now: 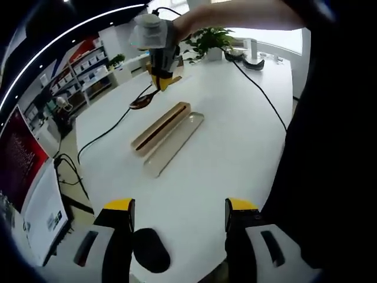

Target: Arrange the utensils inside the cutlery case until each visible utensil rests in its matching compartment.

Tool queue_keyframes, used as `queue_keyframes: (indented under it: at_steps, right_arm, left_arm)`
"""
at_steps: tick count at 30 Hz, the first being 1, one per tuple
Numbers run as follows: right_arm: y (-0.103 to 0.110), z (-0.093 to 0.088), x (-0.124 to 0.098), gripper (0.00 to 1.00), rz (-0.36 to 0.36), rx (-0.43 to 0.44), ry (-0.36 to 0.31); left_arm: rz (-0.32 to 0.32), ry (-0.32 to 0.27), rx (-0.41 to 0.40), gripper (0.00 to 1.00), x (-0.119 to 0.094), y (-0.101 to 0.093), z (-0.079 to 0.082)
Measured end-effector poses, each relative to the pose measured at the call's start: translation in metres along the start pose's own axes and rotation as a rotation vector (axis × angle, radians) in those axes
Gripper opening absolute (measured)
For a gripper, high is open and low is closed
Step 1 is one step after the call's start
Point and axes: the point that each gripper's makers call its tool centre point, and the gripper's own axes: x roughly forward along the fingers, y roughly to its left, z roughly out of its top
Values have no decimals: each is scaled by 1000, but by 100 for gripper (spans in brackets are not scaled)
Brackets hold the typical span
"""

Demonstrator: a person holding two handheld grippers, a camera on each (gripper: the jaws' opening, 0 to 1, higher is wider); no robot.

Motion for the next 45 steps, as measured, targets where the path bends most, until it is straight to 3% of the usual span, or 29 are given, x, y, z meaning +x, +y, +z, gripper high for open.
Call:
queue_keyframes:
  at_steps: [18, 33, 36, 45]
  right_arm:
    - [9, 2, 46, 0, 66, 11, 35]
    - [21, 9, 84, 1, 122, 1, 63]
    - [20, 10, 89, 1, 127, 6, 69]
    - [22, 17, 96, 1, 143, 18, 71]
  left_arm:
    - [-36, 22, 0, 63, 15, 2, 2]
    - [-38, 61, -61, 63, 17, 0, -13]
    - [-53, 40, -122, 64, 17, -4, -11]
    - [-38, 85, -118, 63, 17, -5, -25]
